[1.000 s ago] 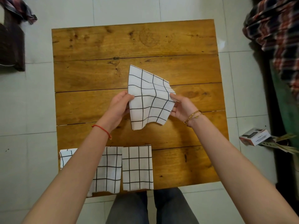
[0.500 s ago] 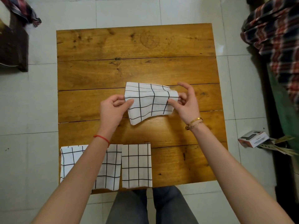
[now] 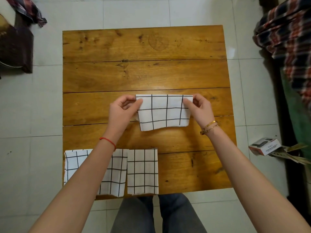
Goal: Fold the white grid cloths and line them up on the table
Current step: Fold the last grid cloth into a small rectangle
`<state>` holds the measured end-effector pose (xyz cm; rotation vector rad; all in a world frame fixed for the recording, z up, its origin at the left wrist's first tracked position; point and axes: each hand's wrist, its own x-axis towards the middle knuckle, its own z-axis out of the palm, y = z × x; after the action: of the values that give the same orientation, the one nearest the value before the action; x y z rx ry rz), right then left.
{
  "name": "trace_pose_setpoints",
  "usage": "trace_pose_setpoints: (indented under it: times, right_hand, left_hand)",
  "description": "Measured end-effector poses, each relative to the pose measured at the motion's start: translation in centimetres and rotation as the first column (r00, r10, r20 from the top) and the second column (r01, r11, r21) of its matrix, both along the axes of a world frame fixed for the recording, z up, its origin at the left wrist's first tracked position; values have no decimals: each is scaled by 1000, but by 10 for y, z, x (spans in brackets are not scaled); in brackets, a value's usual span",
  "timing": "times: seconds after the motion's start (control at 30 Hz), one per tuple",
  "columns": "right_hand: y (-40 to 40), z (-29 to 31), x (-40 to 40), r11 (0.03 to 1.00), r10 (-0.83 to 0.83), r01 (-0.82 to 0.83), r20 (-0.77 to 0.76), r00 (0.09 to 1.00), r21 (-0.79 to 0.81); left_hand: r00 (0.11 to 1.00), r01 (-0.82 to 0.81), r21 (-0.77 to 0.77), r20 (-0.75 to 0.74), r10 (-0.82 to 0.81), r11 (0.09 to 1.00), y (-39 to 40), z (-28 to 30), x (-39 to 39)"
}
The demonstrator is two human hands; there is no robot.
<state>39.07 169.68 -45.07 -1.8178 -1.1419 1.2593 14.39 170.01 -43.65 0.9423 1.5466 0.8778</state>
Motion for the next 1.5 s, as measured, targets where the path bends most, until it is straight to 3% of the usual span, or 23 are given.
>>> trace_pose_setpoints:
  times: [0.23, 0.43, 0.5, 0.6, 0.73, 0.87, 0.97, 1.07, 1.17, 1.33, 1.5]
  right_hand:
    - [19, -37, -4, 977, -94, 115, 122, 988, -177]
    - [30, -59, -6, 973, -40, 89, 225, 974, -215]
    - [31, -63, -8, 977, -16, 69, 256, 967, -201]
    - [32, -66, -10, 987, 70, -10, 379, 923, -158]
    - [27, -67, -22, 965, 228, -251, 687, 690, -69]
    - [20, -72, -52, 830, 398, -557, 737, 546, -36]
    - [19, -79, -75, 704, 575, -682, 722, 384, -198]
    - [15, -86, -88, 618, 654, -720, 716, 246, -317]
    - [7, -91, -89, 604, 662, -708, 724, 192, -365]
    - [-2, -91, -66, 658, 643, -647, 735, 215, -386]
    - [-17, -88, -19, 791, 557, -471, 777, 292, -391]
  left_hand:
    - [991, 122, -281, -21, -133, 952, 15, -45, 13]
    - [972, 159, -322, -117, -206, 933, 24, -73, 19]
    - [940, 196, -281, -219, -262, 939, 23, -74, 21]
    - [806, 334, -158, -462, -369, 929, 21, -75, 20]
    - [550, 510, -108, -722, -420, 854, 16, -83, 15]
    - [294, 650, -207, -818, -494, 731, 9, -91, 7]
    - [168, 690, -298, -820, -547, 659, 5, -95, 2]
    - [128, 701, -328, -815, -564, 633, 2, -98, -3]
    - [84, 703, -358, -817, -571, 615, 0, -101, -7]
    - [31, 696, -393, -819, -572, 601, 2, -100, -7]
    - [28, 687, -411, -809, -587, 599, 1, -101, -7]
